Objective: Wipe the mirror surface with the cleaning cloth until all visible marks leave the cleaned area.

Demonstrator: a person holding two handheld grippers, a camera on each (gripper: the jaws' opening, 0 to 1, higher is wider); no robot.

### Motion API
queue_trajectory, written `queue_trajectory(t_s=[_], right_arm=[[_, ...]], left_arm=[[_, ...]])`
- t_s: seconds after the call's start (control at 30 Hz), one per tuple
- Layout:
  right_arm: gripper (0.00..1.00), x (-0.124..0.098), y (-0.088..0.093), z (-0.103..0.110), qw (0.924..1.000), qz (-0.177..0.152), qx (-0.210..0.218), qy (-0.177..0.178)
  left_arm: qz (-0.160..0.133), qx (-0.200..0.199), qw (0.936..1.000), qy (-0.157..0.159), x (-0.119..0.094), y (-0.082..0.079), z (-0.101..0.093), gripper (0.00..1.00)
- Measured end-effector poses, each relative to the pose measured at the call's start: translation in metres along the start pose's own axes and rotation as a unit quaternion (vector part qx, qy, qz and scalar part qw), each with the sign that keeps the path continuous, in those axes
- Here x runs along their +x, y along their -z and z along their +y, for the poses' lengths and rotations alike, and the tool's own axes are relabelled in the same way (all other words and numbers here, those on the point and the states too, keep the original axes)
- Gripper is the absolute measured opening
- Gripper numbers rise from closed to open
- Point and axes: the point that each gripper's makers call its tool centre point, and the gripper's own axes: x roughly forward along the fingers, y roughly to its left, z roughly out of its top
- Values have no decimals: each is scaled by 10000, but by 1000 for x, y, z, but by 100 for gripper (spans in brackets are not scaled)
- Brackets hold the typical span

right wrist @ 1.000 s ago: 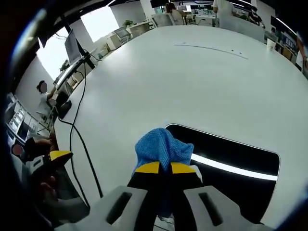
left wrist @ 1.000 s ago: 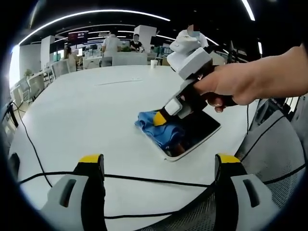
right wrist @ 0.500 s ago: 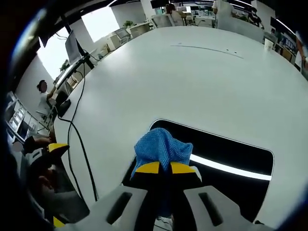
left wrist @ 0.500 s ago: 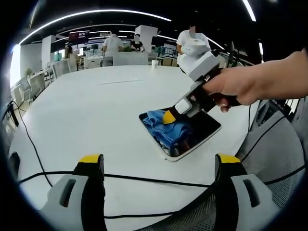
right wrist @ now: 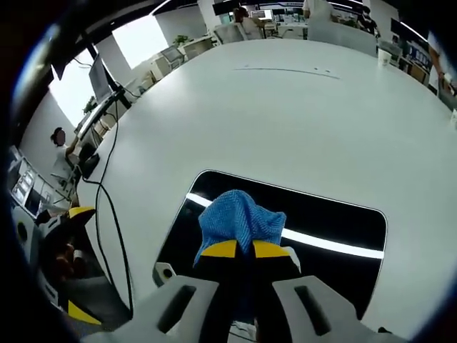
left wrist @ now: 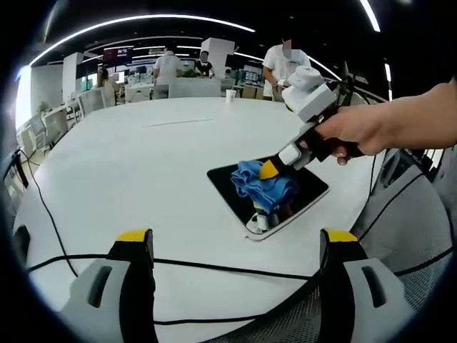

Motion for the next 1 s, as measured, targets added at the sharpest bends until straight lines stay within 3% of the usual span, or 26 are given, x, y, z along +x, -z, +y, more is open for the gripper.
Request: queue_trajectory(t_s=[1.0], right_arm=[[0, -20, 12, -46, 9998, -22, 175, 105]], left_arm=[[-69, -55, 10000, -4, 2, -2, -1, 99]])
